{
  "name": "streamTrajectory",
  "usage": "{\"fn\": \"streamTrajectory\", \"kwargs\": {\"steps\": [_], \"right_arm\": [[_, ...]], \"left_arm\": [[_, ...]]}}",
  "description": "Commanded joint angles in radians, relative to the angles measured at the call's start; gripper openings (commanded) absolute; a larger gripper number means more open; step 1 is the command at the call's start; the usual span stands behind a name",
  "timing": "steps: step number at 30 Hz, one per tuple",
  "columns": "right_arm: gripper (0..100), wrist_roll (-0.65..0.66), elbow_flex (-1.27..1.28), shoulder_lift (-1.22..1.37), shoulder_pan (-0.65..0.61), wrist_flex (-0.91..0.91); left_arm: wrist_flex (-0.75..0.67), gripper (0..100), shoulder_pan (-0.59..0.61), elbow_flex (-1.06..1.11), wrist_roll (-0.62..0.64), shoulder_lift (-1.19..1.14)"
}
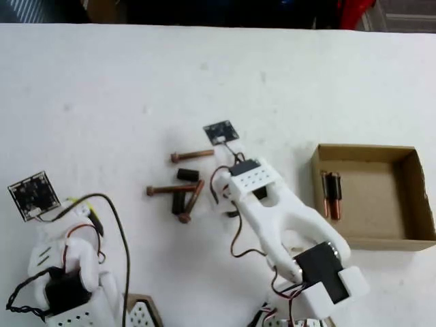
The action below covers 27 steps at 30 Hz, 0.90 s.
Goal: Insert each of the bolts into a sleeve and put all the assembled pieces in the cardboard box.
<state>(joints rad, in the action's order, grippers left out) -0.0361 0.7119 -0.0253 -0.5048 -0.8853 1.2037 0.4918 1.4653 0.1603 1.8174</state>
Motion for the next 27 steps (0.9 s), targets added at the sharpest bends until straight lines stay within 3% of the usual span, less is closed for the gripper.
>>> {"fn": "streamTrajectory", "kwargs": {"steps": [1,8,20,27], "right_arm": [[15.5,0.0,0.014,-0.001,0.008,-0.01],[1.5,-0.002,0.025,-0.001,0.015,-0.008],[1.7,0.0,0.014,-0.018,0.018,-0.015],[1.7,0.002,0.017,-0.182,0.111,-0.027]], "left_arm": [[-0.041,3,0.004,-0.003,0.002,0.012],[-0.041,3,0.002,-0.003,0.002,0.012],[-0.035,3,0.002,-0.002,0.002,0.012],[0.0,3,-0.041,-0.002,0.002,0.012]]}}
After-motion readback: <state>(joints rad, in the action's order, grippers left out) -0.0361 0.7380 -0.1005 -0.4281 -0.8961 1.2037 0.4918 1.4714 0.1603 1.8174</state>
